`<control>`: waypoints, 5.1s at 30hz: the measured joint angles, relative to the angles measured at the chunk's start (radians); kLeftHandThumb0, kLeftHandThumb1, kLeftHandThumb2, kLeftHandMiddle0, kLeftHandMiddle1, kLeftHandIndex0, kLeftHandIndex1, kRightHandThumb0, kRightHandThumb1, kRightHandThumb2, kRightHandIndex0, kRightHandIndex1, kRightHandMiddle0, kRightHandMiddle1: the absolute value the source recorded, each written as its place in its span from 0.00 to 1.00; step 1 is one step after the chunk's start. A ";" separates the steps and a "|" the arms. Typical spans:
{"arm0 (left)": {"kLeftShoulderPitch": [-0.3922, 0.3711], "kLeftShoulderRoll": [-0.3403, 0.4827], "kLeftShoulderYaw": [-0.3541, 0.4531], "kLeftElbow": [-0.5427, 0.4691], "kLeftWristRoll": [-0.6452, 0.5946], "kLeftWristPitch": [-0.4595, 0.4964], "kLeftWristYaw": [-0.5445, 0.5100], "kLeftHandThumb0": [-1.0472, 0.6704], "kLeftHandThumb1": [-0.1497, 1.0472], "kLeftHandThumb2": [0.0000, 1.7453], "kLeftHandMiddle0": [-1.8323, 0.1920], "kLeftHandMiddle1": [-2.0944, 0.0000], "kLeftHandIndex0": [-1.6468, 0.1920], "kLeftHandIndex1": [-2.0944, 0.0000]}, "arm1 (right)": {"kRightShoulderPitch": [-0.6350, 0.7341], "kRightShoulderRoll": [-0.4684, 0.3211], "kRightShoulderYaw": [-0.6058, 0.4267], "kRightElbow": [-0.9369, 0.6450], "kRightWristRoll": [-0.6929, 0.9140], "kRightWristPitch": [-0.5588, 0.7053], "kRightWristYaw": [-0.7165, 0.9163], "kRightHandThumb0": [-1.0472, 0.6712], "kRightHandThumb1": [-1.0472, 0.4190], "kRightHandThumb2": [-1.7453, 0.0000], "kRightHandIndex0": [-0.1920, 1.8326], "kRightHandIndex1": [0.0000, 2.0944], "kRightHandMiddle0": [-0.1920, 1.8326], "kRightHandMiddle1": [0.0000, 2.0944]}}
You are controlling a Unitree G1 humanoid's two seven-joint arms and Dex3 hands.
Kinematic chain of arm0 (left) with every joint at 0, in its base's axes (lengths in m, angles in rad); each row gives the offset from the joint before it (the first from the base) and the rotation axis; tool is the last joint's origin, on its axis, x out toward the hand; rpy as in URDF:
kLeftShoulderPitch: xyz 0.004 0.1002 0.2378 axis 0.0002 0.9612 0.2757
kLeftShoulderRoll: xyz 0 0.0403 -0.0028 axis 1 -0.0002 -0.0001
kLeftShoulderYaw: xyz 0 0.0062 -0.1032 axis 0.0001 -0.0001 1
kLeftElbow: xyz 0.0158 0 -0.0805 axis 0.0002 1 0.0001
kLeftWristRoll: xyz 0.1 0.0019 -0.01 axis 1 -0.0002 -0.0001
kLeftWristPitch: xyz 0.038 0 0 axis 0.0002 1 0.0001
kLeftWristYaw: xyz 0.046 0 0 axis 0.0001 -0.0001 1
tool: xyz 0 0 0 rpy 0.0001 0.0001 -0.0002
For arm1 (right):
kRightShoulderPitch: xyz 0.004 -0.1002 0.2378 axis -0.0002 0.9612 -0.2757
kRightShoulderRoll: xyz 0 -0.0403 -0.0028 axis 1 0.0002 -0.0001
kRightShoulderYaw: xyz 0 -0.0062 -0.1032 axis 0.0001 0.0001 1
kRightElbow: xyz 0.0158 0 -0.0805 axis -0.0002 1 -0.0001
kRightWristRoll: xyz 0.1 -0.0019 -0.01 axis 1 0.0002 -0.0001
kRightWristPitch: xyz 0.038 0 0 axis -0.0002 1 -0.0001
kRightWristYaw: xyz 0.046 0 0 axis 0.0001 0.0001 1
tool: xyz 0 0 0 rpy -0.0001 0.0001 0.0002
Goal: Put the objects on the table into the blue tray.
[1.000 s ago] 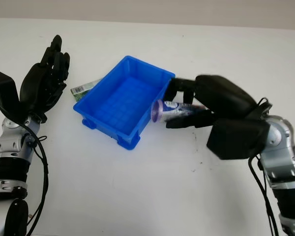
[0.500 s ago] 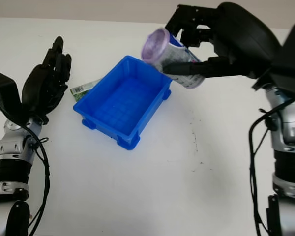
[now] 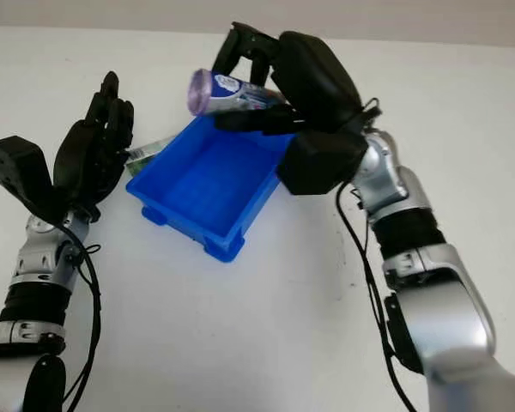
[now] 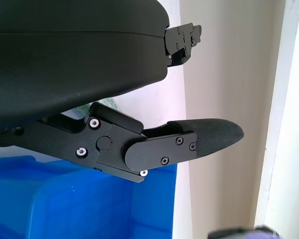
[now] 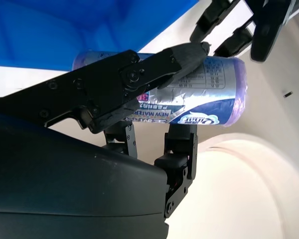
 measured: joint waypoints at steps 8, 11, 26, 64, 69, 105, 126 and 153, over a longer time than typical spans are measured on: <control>0.003 0.002 0.004 0.000 -0.010 -0.002 -0.007 0.15 1.00 0.34 1.00 1.00 1.00 1.00 | -0.024 0.019 0.042 0.100 -0.024 -0.063 0.023 0.25 0.00 0.87 0.18 0.75 0.13 0.75; 0.003 0.002 0.004 0.003 -0.010 -0.007 -0.009 0.16 1.00 0.34 1.00 1.00 1.00 1.00 | -0.021 -0.009 0.069 0.064 -0.045 -0.030 0.104 0.19 0.00 0.83 0.08 0.44 0.05 0.50; 0.001 0.005 0.003 0.031 -0.009 -0.023 -0.003 0.16 1.00 0.34 1.00 1.00 1.00 1.00 | 0.074 -0.089 0.027 -0.230 0.001 0.116 0.236 0.11 0.00 0.71 0.01 0.02 0.02 0.04; -0.491 0.413 -0.526 0.476 0.786 -0.188 -0.052 0.17 0.95 0.03 1.00 0.98 0.99 0.99 | 0.490 -0.102 -0.360 -0.667 0.485 0.557 0.280 0.19 0.00 0.66 0.02 0.03 0.04 0.03; -0.491 0.397 -0.551 0.491 0.794 -0.202 -0.087 0.13 0.97 0.03 1.00 1.00 1.00 1.00 | 0.491 -0.100 -0.360 -0.670 0.481 0.563 0.279 0.19 0.00 0.66 0.02 0.03 0.04 0.03; -0.488 0.263 -0.759 0.564 1.057 -0.161 0.407 0.33 1.00 0.19 0.75 0.00 0.82 0.26 | 0.524 -0.089 -0.362 -0.706 0.449 0.551 0.264 0.25 0.00 0.66 0.04 0.03 0.06 0.04; -0.542 0.246 -0.834 0.612 1.113 -0.101 0.373 0.32 1.00 0.18 0.67 0.00 0.92 0.16 | 0.524 -0.089 -0.366 -0.693 0.448 0.501 0.268 0.26 0.00 0.68 0.07 0.04 0.07 0.07; -0.620 0.328 -0.654 0.700 0.899 -0.048 0.430 0.33 1.00 0.25 0.50 0.00 0.63 0.00 | 0.520 -0.069 -0.359 -0.687 0.454 0.571 0.259 0.31 0.00 0.82 0.08 0.03 0.00 0.23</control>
